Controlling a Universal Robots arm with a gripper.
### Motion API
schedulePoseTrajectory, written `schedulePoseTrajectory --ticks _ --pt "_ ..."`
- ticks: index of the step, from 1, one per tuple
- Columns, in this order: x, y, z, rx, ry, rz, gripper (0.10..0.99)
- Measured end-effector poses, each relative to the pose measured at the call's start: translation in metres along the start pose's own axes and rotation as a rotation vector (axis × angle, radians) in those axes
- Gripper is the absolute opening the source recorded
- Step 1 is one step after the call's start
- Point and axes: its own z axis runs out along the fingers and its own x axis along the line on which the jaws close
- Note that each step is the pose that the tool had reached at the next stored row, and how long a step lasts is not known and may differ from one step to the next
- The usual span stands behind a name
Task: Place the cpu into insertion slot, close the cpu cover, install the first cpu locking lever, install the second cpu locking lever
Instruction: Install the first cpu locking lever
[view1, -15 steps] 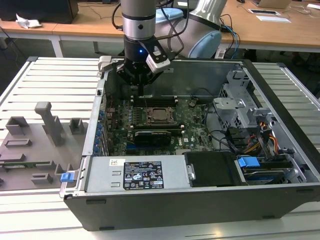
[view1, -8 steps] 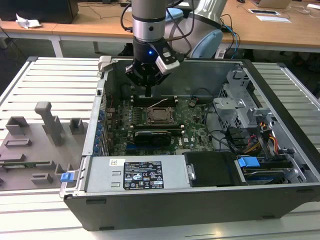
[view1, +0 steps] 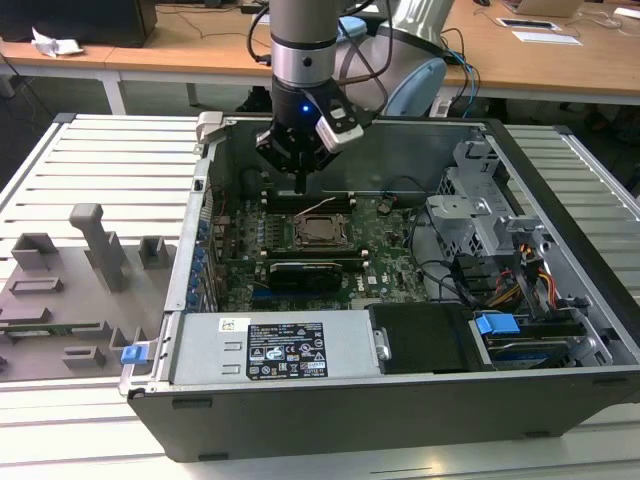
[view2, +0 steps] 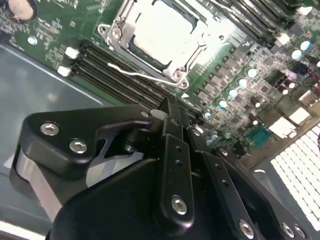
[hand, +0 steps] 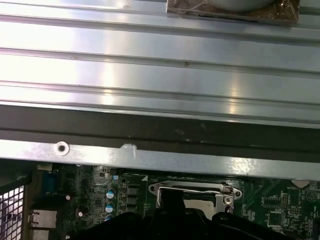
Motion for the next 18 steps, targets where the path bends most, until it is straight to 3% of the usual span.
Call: schedulePoseTrajectory --ticks 3,8,18 --pt "-0.0073 -0.0004 0.0086 0.0 -0.0002 0.017 0.106" --pt "-0.0104 -0.0005 0.015 0.001 -0.0004 0.035 0.106" --pt "-0.0239 0.0005 0.022 0.001 0.0011 0.035 0.106"
